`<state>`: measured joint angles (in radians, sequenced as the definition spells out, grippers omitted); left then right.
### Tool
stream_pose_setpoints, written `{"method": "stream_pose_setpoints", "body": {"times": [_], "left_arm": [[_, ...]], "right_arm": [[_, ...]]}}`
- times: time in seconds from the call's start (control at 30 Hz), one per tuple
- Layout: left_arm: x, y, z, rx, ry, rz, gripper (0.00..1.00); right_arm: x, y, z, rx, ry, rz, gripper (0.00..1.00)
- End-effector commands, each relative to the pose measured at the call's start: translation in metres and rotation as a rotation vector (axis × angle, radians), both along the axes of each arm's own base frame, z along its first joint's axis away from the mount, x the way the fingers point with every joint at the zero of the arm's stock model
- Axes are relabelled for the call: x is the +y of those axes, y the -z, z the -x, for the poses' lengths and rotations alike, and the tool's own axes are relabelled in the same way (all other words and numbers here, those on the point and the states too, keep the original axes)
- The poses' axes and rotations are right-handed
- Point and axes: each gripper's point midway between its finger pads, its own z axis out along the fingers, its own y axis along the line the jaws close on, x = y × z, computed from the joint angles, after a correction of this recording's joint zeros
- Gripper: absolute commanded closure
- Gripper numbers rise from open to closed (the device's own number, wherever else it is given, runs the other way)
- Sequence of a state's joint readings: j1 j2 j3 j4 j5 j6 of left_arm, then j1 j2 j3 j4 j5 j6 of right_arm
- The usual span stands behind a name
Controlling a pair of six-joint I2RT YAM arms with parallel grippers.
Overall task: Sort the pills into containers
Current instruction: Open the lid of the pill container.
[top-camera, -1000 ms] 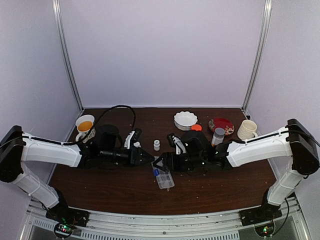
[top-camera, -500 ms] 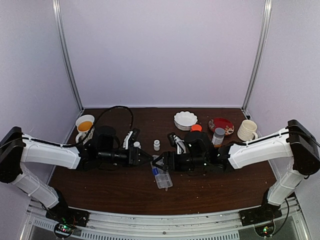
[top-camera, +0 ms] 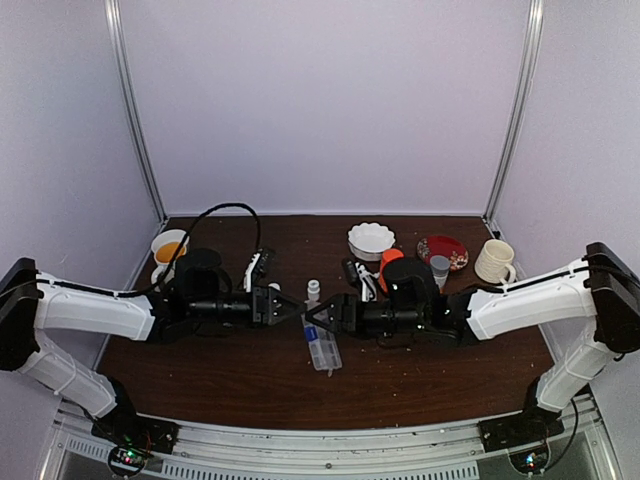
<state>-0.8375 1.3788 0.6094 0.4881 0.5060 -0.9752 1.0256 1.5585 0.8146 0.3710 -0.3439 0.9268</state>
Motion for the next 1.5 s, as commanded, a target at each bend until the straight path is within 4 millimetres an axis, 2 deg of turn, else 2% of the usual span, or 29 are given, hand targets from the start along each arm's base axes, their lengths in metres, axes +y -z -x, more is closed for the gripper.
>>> {"method": "stream_pose_setpoints", "body": {"times": [0.0, 0.2, 0.43, 0.67, 0.83, 0.97, 1.1, 1.3, 1.47], "left_arm": [[0.003, 0.006, 0.002, 0.009, 0.0, -0.004, 0.74], [0.004, 0.013, 0.003, 0.021, -0.001, -0.019, 0.74], [0.004, 0.009, 0.003, 0.014, 0.002, -0.013, 0.75], [0.002, 0.009, 0.003, 0.018, 0.007, -0.009, 0.75], [0.0, 0.009, 0.002, 0.022, 0.01, 0.0, 0.75], [0.0, 0.01, 0.002, 0.025, 0.011, 0.0, 0.75], [0.002, 0.019, 0.0, 0.036, -0.004, -0.032, 0.76], [0.009, 0.047, -0.004, 0.05, -0.034, -0.148, 0.77], [0.013, 0.062, -0.009, 0.062, -0.046, -0.208, 0.77]], "right_arm": [[0.005, -0.049, 0.004, -0.052, -0.028, -0.167, 0.35], [0.001, -0.059, 0.005, -0.068, -0.024, -0.19, 0.32], [0.0, -0.063, 0.006, -0.072, -0.027, -0.199, 0.3], [0.003, -0.064, 0.008, -0.071, -0.045, -0.21, 0.21], [0.005, -0.063, 0.008, -0.063, -0.05, -0.21, 0.27], [0.005, -0.06, 0.007, -0.055, -0.046, -0.203, 0.27], [0.003, -0.063, 0.009, -0.057, -0.047, -0.212, 0.27], [-0.002, -0.06, 0.008, -0.064, -0.032, -0.177, 0.27], [-0.006, -0.046, 0.003, -0.054, -0.004, -0.116, 0.29]]}}
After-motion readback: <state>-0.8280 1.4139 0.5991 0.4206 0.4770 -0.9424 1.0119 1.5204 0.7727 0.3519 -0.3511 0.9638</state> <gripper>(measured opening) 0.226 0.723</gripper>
